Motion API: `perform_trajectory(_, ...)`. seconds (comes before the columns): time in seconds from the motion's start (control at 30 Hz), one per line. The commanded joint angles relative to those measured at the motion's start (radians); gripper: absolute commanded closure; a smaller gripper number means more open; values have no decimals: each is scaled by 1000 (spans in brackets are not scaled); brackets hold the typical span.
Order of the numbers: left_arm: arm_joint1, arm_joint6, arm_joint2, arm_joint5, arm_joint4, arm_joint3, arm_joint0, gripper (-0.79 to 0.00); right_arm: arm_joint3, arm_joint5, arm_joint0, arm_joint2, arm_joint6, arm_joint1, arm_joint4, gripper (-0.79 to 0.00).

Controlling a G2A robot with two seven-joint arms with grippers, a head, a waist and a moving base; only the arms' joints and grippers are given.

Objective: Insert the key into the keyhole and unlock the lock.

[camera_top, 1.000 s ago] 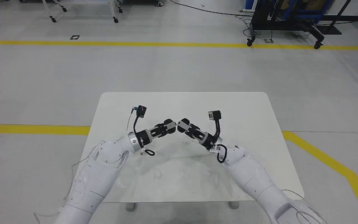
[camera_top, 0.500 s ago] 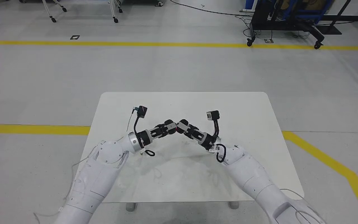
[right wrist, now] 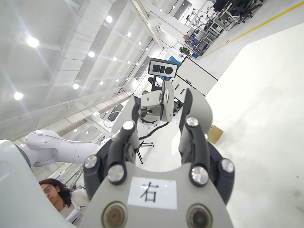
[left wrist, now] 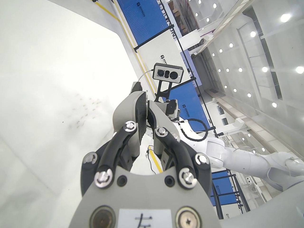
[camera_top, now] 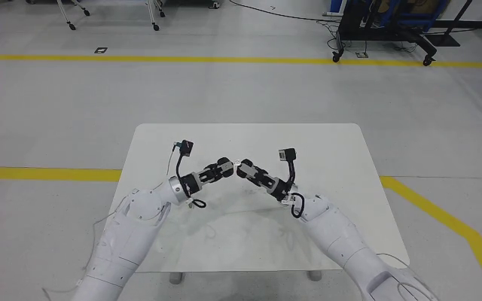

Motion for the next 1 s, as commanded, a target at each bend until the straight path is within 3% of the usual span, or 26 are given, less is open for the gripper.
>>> perform_trajectory(0.0, 3, -18, -15, 4, -36, -3, 6, 0, 0, 0, 0, 0, 0, 0, 0, -785)
perform_trajectory(0.5, 3, -18, -15, 4, -36, -3, 6, 0, 0, 0, 0, 0, 0, 0, 0, -785)
perform_trajectory(0.6, 4, -13, -14, 8, -13, -12, 8, 0, -10, 41, -5, 17, 8, 9, -24, -785)
perform_trajectory(0.67, 5, -7, -21, 14, -23, -21, 19, 0, -29, 85, -6, 34, 85, 23, -9, -785)
perform_trajectory(0.77, 11, -81, -38, 39, -69, -13, 10, 0, -33, 121, -6, 75, 233, 57, -45, -785)
perform_trajectory(0.93, 20, -347, -30, 81, -184, 29, -31, 0, -89, 202, -40, 143, 467, 105, 38, -785)
perform_trajectory(0.97, 21, -374, -33, 79, -189, 42, -43, 0, -101, 222, -46, 154, 506, 111, 63, -702)
